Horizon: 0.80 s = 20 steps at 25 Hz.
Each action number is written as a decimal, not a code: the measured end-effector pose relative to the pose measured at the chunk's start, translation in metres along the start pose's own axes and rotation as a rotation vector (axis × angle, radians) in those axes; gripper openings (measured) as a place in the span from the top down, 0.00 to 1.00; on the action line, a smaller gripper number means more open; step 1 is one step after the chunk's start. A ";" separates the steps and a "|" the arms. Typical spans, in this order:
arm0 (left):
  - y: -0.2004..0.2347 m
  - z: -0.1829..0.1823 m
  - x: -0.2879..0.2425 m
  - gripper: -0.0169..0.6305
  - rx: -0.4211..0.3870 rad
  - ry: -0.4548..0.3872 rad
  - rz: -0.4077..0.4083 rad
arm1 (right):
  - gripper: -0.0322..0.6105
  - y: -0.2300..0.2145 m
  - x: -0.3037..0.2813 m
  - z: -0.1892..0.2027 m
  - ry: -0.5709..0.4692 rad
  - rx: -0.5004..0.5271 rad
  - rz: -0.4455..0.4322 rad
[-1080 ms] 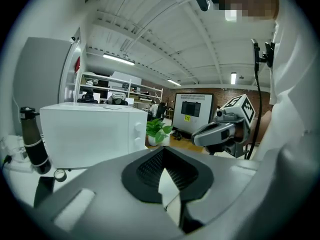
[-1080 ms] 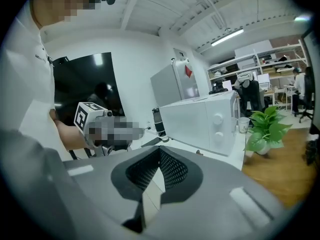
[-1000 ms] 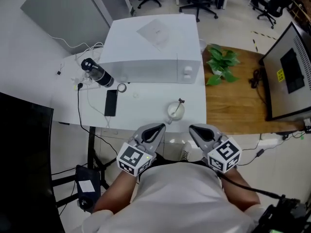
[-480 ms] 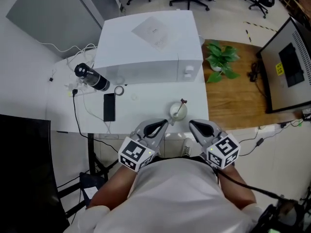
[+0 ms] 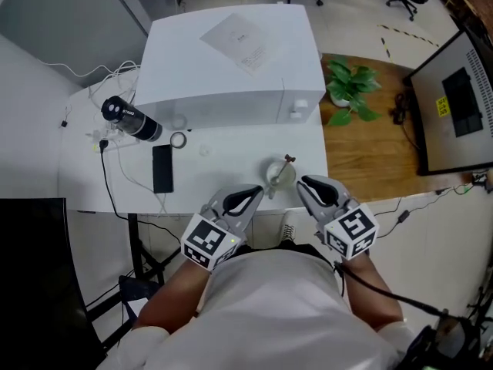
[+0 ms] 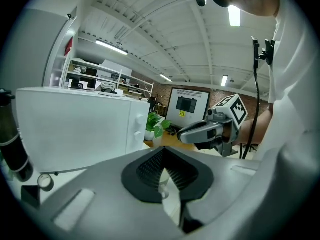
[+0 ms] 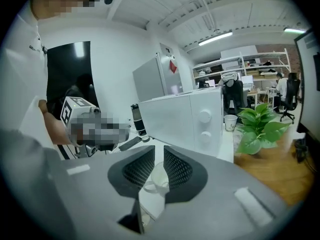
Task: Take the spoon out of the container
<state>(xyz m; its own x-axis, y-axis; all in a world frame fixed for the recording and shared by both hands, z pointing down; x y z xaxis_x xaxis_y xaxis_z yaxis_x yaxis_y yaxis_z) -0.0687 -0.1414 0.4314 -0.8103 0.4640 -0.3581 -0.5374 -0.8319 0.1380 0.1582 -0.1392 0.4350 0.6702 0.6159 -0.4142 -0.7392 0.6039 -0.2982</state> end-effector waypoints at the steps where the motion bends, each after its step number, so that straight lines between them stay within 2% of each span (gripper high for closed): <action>1: 0.001 0.001 -0.002 0.97 0.006 0.000 0.002 | 0.85 -0.003 -0.004 0.001 0.011 0.002 0.003; 4: 0.005 0.004 -0.007 0.97 0.016 0.006 0.005 | 0.81 -0.014 -0.015 0.004 0.042 0.007 0.016; 13: 0.022 0.012 -0.014 0.97 0.047 0.023 -0.013 | 0.78 -0.052 -0.054 0.016 0.110 -0.003 0.050; 20: 0.029 0.018 -0.012 0.97 0.076 0.038 -0.023 | 0.76 -0.063 -0.073 0.029 0.157 -0.030 0.041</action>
<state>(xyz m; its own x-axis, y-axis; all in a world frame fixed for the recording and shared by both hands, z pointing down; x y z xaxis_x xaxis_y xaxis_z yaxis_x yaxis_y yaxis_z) -0.0788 -0.1654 0.4559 -0.7888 0.4697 -0.3965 -0.5733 -0.7949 0.1987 0.1577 -0.2080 0.5089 0.6228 0.5513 -0.5551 -0.7688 0.5631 -0.3032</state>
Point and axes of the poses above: the fingertips, and each gripper's own axes: x backward along the fingers, y to its left, z out of its underside, the point moved 10 cm from there along x, backward along the fingers, and after that the axes turned 5 degrees about -x, right-handed, at the moved point
